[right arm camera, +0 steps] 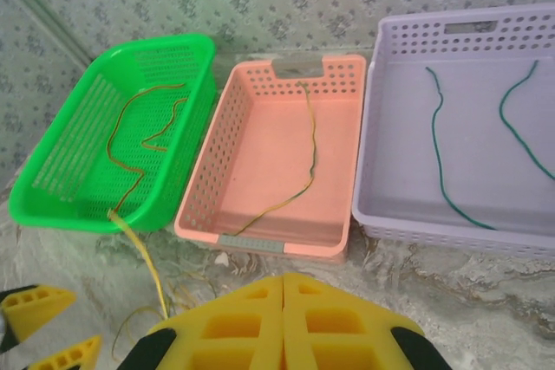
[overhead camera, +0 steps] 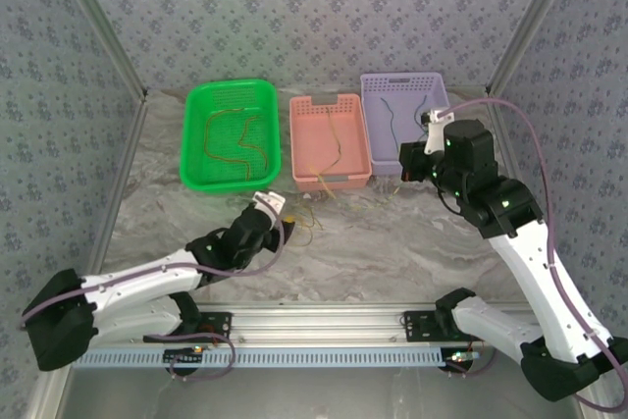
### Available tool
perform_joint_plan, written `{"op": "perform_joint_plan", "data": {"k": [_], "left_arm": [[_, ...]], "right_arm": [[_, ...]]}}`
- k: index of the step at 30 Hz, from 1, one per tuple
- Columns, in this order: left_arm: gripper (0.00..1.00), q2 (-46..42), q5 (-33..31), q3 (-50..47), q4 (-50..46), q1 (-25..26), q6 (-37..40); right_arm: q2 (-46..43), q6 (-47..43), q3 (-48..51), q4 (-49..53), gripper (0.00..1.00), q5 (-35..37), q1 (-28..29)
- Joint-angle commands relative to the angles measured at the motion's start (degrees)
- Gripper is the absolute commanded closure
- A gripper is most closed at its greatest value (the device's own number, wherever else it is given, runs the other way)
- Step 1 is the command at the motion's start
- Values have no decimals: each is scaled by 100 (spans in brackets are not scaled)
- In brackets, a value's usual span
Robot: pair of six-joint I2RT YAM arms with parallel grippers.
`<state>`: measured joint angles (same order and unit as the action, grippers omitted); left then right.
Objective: Untangle the cables
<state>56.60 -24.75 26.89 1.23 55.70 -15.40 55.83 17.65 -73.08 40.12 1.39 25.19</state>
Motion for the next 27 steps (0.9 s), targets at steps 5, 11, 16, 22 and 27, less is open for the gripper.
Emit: {"op": "perform_joint_plan", "data": {"k": [5, 11, 16, 22, 27], "left_arm": [[20, -984, 351, 953, -474, -16, -1835], [23, 107, 1146, 2040, -135, -11, -3455], [25, 1280, 1373, 2634, 226, 15, -4769], [25, 2009, 1211, 2880, 891, 55, -5328], [38, 2477, 1242, 3229, 865, 29, -5438]], "right_arm": [[604, 1390, -8, -513, 100, 779, -33], [883, 2932, 580, -1466, 100, 783, -85], [928, 4051, 1098, -2011, 100, 807, -95], [903, 4755, 1536, -2404, 100, 750, -94], [895, 4997, 1814, -2672, 100, 591, -110]]}}
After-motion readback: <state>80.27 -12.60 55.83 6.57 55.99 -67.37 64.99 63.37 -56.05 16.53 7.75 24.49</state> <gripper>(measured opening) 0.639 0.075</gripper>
